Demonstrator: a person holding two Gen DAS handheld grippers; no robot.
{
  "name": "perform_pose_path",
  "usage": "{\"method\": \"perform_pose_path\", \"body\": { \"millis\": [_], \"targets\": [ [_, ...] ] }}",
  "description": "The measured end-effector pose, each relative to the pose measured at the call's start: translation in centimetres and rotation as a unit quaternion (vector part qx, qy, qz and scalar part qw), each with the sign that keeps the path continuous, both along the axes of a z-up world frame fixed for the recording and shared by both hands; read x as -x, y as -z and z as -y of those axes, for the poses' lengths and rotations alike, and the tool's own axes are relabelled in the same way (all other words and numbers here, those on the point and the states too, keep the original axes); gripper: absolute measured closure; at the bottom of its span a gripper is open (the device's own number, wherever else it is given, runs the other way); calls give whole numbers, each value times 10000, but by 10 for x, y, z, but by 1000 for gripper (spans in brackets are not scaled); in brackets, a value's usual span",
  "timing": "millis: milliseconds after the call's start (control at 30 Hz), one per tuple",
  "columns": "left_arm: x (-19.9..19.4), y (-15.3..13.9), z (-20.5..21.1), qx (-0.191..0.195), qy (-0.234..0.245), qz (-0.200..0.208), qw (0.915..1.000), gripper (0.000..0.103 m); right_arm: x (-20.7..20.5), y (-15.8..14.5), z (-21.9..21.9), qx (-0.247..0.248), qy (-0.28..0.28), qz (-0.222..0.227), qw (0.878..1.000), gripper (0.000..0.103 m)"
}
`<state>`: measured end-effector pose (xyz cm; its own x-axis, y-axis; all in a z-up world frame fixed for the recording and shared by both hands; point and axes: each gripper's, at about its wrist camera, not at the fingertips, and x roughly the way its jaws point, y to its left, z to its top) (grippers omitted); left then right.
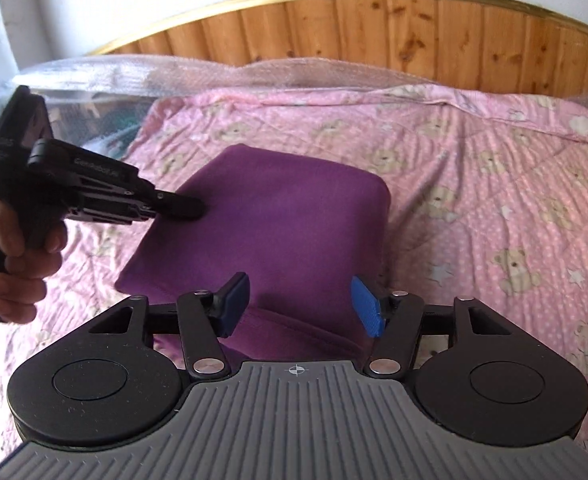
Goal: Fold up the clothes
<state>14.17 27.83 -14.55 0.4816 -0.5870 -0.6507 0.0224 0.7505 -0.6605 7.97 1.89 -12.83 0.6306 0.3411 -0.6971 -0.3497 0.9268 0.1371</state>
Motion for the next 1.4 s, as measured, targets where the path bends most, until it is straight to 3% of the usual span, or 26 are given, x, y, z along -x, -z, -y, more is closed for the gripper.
{"method": "perform_pose_path", "body": {
  "millis": [33,100,167,267,333,400,467,533,600,733,767,833,867,900,967,1000,1033,1067,1100,1133,1200,1267,1400],
  "targets": [
    [-3,6,-5,-24,-18,-125,9999,94,-4,3,-6,67,-83,-73,9999,64],
    [-9,24,-1,-314,114,-336,9989,93,-17,25,-19,229,-232,-534,9980,71],
    [-12,34,-2,-167,61,-390,9991,93,-23,47,-29,492,-287,-679,9961,70],
    [-11,33,-7,-53,-19,-433,9990,92,-32,46,-31,531,-315,-908,9940,68],
    [-6,29,-10,70,-54,-391,9992,90,-39,28,-27,500,-345,-1099,9921,69],
    [1,25,-11,174,-76,-342,9992,84,-48,-2,-20,368,-146,-686,9969,69],
    [4,30,-8,158,-78,-370,9992,84,-73,-12,-16,306,161,-359,9988,69],
    [4,35,-5,83,-104,-407,9991,81,-106,16,-16,282,378,-754,9960,70],
    [5,37,-4,10,-160,-387,9991,81,-124,57,-15,299,297,-1175,9922,58],
    [5,30,-5,-37,-172,-376,9991,81,-126,41,-14,399,156,-1344,9900,59],
    [6,24,-7,-114,-198,-311,9993,81,-120,30,-6,229,238,-1265,9914,57],
    [10,11,-10,-382,-344,-71,9987,72,-96,6,22,-388,620,-1012,9922,32],
    [12,6,-12,-505,-419,38,9978,58,-88,14,30,-615,685,-1161,9890,10],
    [11,7,-12,-514,-450,43,9977,48,-82,23,37,-837,741,-1328,9848,9],
    [3,22,-7,-443,-265,-217,9984,48,-68,41,53,-1276,851,-1658,9742,16],
    [2,28,-3,-439,-216,-213,9986,48,-62,51,60,-1495,905,-1821,9676,25],
    [1,34,1,-432,-169,-209,9987,48,-59,61,62,-1798,885,-1956,9600,27],
    [0,36,1,-379,-171,-207,9989,52,-56,72,63,-2104,860,-2087,9512,30],
    [0,37,0,-317,-246,-263,9988,65,-54,80,65,-2350,872,-2225,9422,43],
    [0,38,-2,-186,-327,-315,9988,70,-53,87,65,-2562,880,-2314,9344,48],
    [5,33,-3,-127,-477,-307,9983,80,-50,83,63,-2601,834,-2199,9365,66],
    [12,23,-3,24,-695,-325,9970,83,-52,65,72,-2678,631,-2051,9393,77],
    [28,-16,34,297,-1028,-107,9942,85,-85,1,102,-2238,-159,-1537,9623,82]
  ]
}}
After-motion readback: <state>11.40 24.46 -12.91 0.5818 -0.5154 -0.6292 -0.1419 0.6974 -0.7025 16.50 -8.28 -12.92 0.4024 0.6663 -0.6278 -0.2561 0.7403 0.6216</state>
